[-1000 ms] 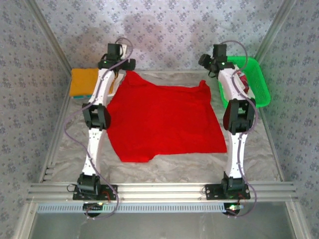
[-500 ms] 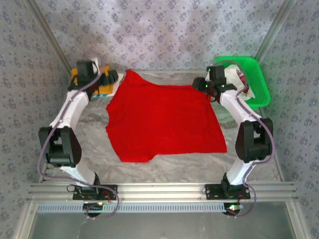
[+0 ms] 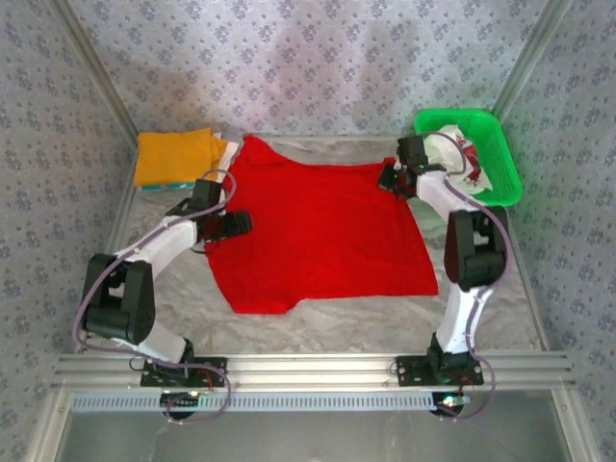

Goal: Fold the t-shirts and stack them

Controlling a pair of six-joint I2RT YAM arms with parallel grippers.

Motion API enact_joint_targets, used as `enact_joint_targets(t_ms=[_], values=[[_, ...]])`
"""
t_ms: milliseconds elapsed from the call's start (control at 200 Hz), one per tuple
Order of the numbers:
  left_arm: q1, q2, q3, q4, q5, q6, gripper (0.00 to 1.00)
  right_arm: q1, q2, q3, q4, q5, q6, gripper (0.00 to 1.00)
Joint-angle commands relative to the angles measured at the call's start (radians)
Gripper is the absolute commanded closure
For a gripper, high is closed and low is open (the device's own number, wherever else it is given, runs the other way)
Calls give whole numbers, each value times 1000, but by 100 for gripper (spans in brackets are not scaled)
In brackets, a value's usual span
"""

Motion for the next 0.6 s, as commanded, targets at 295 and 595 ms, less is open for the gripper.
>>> enact_joint_targets(t_ms=[295,595], values=[[39,67,-151,155,16,-165,18,-34,456,545,-123,120,304,93],[92,52,-198,150,27,-147,16,-64,655,846,-100,138,418,93]])
